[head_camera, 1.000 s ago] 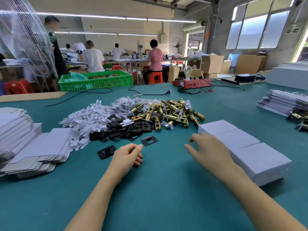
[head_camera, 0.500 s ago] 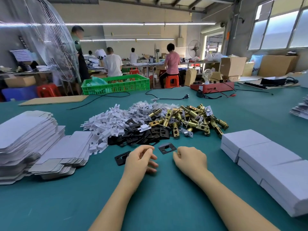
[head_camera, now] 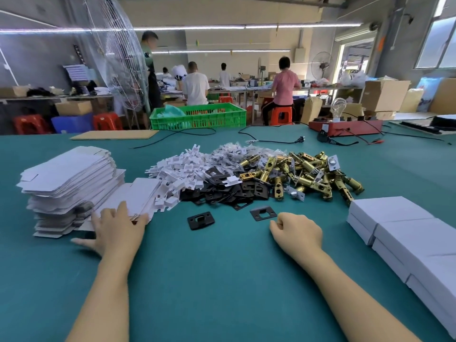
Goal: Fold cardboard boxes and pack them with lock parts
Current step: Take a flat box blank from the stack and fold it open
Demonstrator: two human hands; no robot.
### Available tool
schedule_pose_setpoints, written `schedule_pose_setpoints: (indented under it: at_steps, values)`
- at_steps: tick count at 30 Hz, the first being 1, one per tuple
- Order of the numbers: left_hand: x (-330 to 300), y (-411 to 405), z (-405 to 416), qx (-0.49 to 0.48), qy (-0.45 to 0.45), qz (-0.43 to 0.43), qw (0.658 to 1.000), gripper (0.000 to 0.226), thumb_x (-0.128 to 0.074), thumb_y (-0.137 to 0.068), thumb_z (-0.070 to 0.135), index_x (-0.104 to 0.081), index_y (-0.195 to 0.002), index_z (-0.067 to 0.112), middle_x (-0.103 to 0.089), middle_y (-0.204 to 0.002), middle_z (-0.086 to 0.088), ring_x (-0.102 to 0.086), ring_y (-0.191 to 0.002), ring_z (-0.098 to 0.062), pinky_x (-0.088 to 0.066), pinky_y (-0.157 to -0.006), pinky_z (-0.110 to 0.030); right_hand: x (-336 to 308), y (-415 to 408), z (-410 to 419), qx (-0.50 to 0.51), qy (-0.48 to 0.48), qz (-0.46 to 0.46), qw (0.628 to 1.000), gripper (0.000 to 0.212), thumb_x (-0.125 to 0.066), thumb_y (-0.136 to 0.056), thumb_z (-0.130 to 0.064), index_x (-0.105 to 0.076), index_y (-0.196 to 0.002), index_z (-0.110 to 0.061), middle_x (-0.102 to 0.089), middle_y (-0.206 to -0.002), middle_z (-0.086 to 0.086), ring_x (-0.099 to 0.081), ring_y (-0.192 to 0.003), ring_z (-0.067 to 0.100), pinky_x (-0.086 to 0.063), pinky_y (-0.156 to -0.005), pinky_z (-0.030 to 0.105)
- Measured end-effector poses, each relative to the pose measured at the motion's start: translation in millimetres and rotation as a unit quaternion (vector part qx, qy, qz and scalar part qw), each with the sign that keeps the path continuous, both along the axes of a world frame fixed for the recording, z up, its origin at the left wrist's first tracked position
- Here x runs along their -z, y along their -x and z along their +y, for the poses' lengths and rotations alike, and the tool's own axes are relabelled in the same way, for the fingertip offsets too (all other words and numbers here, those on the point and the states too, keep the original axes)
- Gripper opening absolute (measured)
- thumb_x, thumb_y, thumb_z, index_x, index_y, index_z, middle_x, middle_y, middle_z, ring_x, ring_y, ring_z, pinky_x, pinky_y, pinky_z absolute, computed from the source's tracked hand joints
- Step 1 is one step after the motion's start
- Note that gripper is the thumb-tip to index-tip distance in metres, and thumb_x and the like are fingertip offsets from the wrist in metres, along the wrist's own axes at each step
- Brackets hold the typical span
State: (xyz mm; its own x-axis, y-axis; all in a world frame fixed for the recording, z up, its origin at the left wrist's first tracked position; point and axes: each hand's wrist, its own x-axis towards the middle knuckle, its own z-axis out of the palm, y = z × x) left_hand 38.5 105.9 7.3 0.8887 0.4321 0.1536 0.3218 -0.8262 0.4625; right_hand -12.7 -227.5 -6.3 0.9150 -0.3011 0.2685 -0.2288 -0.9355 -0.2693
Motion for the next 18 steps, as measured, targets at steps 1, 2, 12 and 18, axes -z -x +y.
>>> schedule_pose_setpoints:
  at_steps: [1,2,12,18]
  values:
    - [-1.1,-0.2,-2.1,-0.009,-0.003,-0.016,1.000,0.049,-0.054,-0.093,0.052,-0.054,-0.132,0.023,-0.039,-0.142,-0.012,-0.015,-0.145,-0.026,-0.006,-0.110,-0.075,0.1,0.2,-0.1,-0.001,-0.001,-0.001,1.000,0.037,-0.039,-0.095,-0.038,-0.034,-0.063,-0.020,-0.045,-0.060,-0.006,-0.041,-0.055,0.013,-0.023,-0.047,0.025]
    - [-2.3,0.6,-3.4,-0.019,-0.010,-0.027,0.999,0.045,-0.057,-0.092,0.051,-0.059,-0.126,0.021,-0.041,-0.138,-0.013,-0.017,-0.144,-0.026,-0.006,-0.110,-0.075,0.2,0.1,0.0,-0.002,-0.002,-0.003,1.000,0.037,-0.039,-0.095,-0.038,-0.034,-0.063,-0.020,-0.045,-0.060,-0.006,-0.041,-0.055,0.013,-0.023,-0.047,0.025]
    - [-8.8,6.3,-16.6,-0.016,-0.092,-0.066,0.993,0.035,-0.047,-0.100,0.030,-0.063,-0.121,0.006,-0.060,-0.121,-0.020,-0.052,-0.111,-0.039,-0.039,-0.091,-0.043,-1.9,1.6,2.3,-0.007,-0.003,0.003,1.000,0.036,-0.039,-0.094,-0.036,-0.033,-0.062,-0.020,-0.044,-0.060,-0.005,-0.039,-0.055,0.013,-0.021,-0.047,0.026]
    - [-15.0,10.8,-30.8,0.003,0.003,-0.345,0.939,0.028,-0.047,-0.102,0.010,-0.064,-0.099,-0.011,-0.062,-0.084,-0.035,-0.056,-0.078,-0.049,-0.040,-0.065,-0.051,-3.6,4.0,3.3,-0.015,-0.010,-0.002,1.000,0.036,-0.039,-0.094,-0.036,-0.034,-0.062,-0.021,-0.045,-0.062,-0.006,-0.044,-0.061,0.017,-0.023,-0.047,0.025]
